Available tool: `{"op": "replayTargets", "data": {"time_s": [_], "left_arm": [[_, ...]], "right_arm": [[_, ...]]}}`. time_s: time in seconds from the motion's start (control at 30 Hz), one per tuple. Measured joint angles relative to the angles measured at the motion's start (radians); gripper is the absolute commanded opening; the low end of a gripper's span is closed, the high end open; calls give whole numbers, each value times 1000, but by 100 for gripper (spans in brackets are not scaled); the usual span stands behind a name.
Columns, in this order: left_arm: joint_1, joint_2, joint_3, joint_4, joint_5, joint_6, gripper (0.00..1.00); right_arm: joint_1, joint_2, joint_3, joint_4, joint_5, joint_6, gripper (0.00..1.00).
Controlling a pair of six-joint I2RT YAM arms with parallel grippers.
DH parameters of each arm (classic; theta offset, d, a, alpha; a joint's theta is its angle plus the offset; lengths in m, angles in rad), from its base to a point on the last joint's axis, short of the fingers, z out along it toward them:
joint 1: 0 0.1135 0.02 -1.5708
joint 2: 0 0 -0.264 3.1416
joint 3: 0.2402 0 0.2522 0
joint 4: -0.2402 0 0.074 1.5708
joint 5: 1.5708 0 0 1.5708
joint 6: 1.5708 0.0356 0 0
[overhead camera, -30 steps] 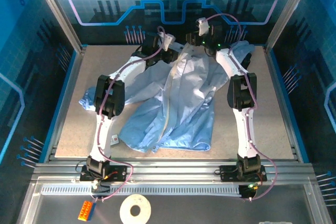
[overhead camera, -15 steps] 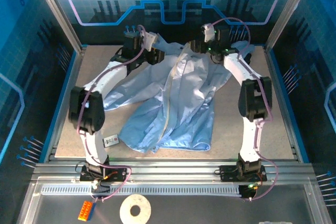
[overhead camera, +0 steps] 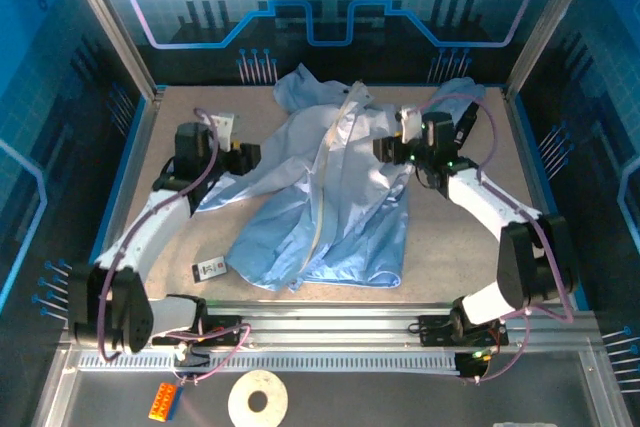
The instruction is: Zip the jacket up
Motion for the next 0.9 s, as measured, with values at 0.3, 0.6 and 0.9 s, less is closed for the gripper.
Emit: {"op": "replayTargets", "data": {"time_s": [0.3,0.6,0.9], "left_arm": [[23,-229,-285,54,-131,-53,99],[25,-290,-486,212,-258,-80,99],[25,-223,-629,529,-278,-76,99]], "right_arm": [[6,-227,-334,121,200,-49,100],[6,-428,-557,250,393,-176,100],[-39,-435,-685,420,408,-220,100]]}}
